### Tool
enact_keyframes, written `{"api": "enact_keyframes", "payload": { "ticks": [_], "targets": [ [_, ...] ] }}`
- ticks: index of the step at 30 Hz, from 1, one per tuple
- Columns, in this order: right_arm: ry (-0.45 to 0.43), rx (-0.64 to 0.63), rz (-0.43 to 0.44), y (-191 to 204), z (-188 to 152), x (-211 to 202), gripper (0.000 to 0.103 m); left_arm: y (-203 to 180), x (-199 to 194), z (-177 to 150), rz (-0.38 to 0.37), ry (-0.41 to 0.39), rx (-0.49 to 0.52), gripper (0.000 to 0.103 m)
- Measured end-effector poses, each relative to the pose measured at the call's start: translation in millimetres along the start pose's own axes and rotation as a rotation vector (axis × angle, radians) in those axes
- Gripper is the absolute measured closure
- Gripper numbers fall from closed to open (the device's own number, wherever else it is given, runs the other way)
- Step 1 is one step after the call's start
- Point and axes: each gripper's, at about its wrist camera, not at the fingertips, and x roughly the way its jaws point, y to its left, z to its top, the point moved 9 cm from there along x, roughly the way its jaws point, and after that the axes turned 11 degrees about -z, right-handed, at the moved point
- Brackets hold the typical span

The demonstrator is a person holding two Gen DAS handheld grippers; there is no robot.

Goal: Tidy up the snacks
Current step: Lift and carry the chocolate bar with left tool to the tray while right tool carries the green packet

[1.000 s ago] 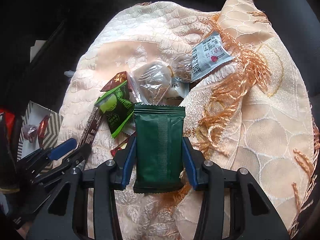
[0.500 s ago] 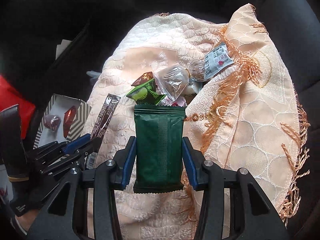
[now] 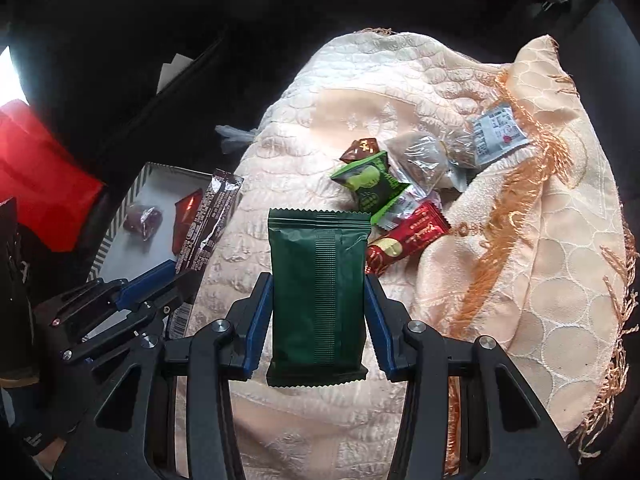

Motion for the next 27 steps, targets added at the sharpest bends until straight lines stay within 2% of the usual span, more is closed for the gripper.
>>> {"api": "enact_keyframes", "payload": {
  "ticks": [15,27],
  "targets": [
    [-0.002,-0.118,0.049,79.2,2.3,-2.8,0.059,84.0,-36.6,-11.8,0.108,-0.038,-0.103,0.084],
    [0.012,-0.190,0.073,128.3,5.9,6.1,0.059,141.2,-40.2,-23.7,0.168,-0.029,-0.183,0.084]
  ]
}}
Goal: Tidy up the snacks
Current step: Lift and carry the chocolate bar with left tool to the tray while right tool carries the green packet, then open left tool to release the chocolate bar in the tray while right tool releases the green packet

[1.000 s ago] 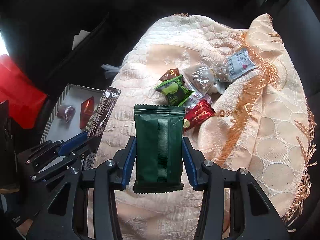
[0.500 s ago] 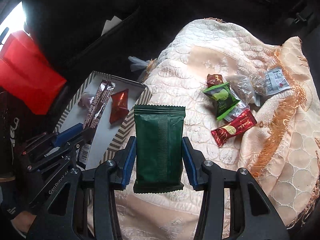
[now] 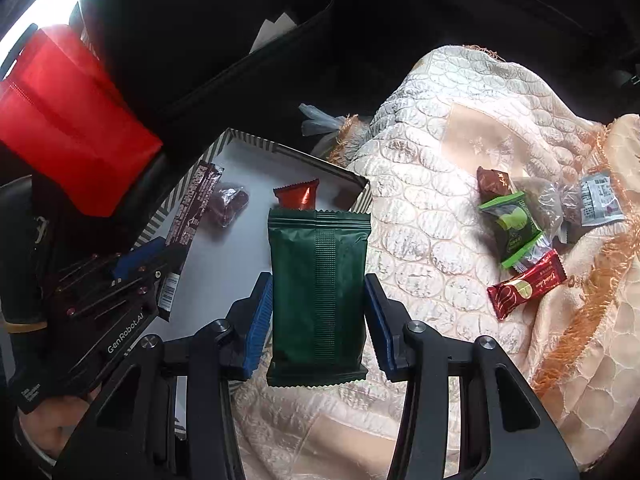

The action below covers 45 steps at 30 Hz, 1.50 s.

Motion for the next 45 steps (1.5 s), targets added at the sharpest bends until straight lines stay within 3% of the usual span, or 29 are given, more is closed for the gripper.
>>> {"api": "enact_keyframes", "payload": {
  "ticks": [27,45],
  "targets": [
    [0.095,-0.039,0.053,70.0,15.4,59.2,0.059,36.8,32.4,-12.3,0.034,0.057,-0.074,0.084],
    [0.207,0.040,0.092,90.2,0.8,111.1,0.058,51.7,41.9,-20.9,0.073,0.085,-0.093,0.084]
  ]
}}
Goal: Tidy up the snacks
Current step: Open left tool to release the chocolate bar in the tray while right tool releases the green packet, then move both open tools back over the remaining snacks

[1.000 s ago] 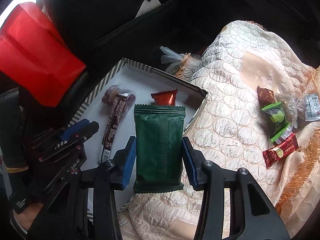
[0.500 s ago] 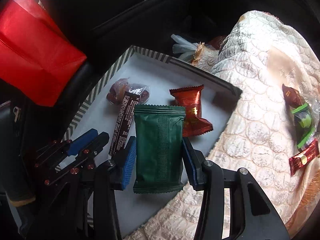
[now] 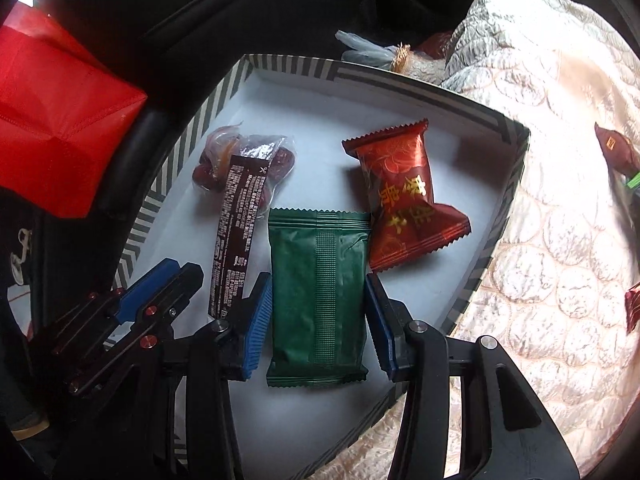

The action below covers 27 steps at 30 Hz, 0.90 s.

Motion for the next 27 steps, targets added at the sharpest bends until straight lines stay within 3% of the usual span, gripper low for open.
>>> {"api": "enact_keyframes", "payload": {
  "ticks": [2,4,6,11,16,21,27],
  "targets": [
    [-0.003,0.001,0.000,-0.1,0.4,0.4,0.058,0.4,0.0,0.0,0.003,0.002,-0.003,0.082],
    [0.001,0.013,0.009,-3.1,-1.5,-0.3,0.057,0.2,-0.3,-0.1,0.009,0.000,-0.004,0.073],
    [0.003,0.040,0.033,-6.4,-1.3,-2.2,0.054,1.5,-2.0,-0.3,0.012,-0.005,-0.007,0.055],
    [-0.016,0.076,0.070,-9.7,2.6,-10.9,0.054,3.8,-9.5,0.5,0.012,-0.025,-0.019,0.035],
    [-0.036,0.076,0.072,-15.7,1.8,-24.5,0.054,-0.2,-13.2,2.3,0.007,-0.028,-0.020,0.034],
    [-0.049,0.074,0.055,-22.6,-4.0,-34.3,0.054,-11.4,-17.9,4.2,0.000,-0.039,-0.009,0.024],
    [-0.065,0.079,0.032,-36.5,-9.7,-46.0,0.054,-22.9,-24.7,5.2,-0.003,-0.045,0.001,0.019]
  ]
}}
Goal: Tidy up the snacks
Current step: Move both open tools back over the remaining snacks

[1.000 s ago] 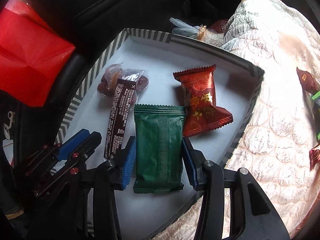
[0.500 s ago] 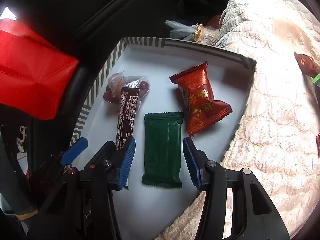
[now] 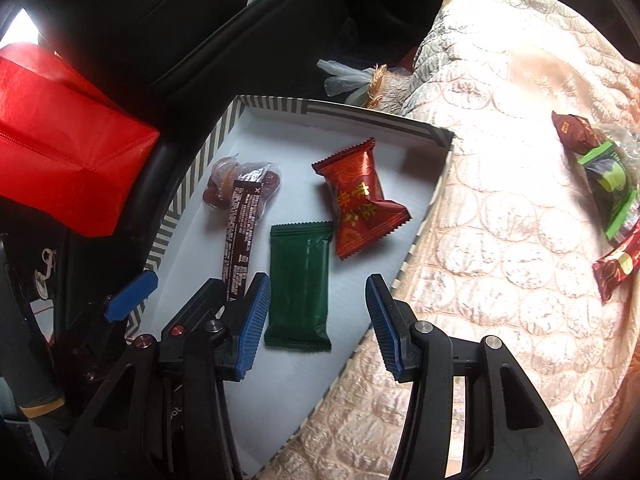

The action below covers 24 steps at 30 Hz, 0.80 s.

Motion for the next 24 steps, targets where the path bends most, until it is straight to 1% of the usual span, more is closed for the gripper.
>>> {"api": "enact_keyframes", "payload": {
  "ticks": [9,16,20,24],
  "targets": [
    [-0.040,0.006,-0.037,-30.0,-4.3,-23.3,0.054,-28.2,-7.5,-0.8,-0.028,-0.003,0.033,0.014],
    [-0.073,0.051,-0.057,-70.1,-8.2,-48.0,0.054,-63.0,-11.7,-0.9,-0.061,-0.005,0.078,0.014],
    [-0.101,0.062,-0.090,-95.2,-8.6,-63.3,0.054,-85.0,-13.5,-1.1,-0.082,-0.009,0.104,0.012],
    [-0.131,0.073,-0.142,-123.8,-9.7,-76.7,0.054,-106.4,-11.6,-1.5,-0.107,-0.002,0.122,0.010]
  ]
}}
